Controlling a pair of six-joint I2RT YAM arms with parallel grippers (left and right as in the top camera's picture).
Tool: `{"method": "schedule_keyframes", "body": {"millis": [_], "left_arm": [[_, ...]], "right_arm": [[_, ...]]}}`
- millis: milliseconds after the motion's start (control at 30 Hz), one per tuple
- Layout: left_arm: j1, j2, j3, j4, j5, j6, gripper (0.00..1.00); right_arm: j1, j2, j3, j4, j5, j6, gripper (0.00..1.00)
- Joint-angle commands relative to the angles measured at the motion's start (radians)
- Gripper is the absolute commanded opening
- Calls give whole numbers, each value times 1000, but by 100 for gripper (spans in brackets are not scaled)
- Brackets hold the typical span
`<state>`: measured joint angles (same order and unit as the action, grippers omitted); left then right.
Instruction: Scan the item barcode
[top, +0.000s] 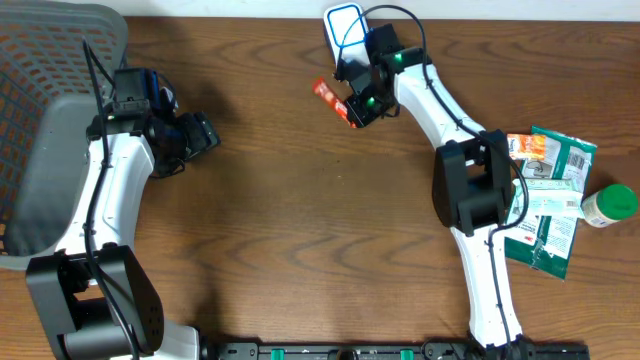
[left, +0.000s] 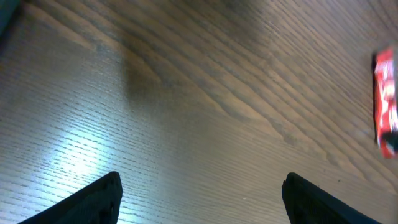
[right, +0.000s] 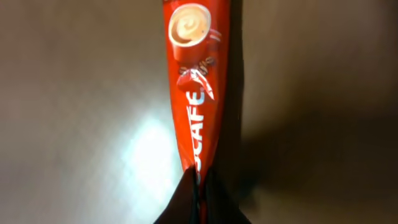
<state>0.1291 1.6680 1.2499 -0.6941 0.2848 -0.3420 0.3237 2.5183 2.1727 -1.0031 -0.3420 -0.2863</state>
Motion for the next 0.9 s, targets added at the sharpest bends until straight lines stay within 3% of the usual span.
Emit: {"method": "schedule_keyframes", "body": {"millis": [0, 167, 333, 500, 633, 667, 700, 767, 867], "left_arm": [[14, -4, -2, -2, -17, -6, 83], [14, -4, -2, -1, -17, -6, 83], [14, -4, -2, -2, -17, -6, 83], [14, -4, -2, -2, -17, -6, 83], [14, -4, -2, -2, -17, -6, 83], [14, -4, -2, -2, -17, -6, 83], [14, -4, -2, -2, -17, -6, 83], [14, -4, -2, -2, -17, -6, 83], [14, -4, -2, -2, -17, -6, 83]], "right_arm": [[15, -194, -9, -154, -13, 66, 1], [8, -312, -9, -396, 145, 163, 1], [-58, -359, -9, -612, 420, 373, 1], [-147, -357, -53, -695, 606, 551, 1], [-207, -357, -126, -661, 621, 563, 3], [-220, -357, -146, -640, 605, 562, 18], [-229, -357, -161, -623, 583, 560, 48], [-242, -357, -182, -611, 545, 554, 81], [-253, -357, -209, -609, 532, 515, 90]]}}
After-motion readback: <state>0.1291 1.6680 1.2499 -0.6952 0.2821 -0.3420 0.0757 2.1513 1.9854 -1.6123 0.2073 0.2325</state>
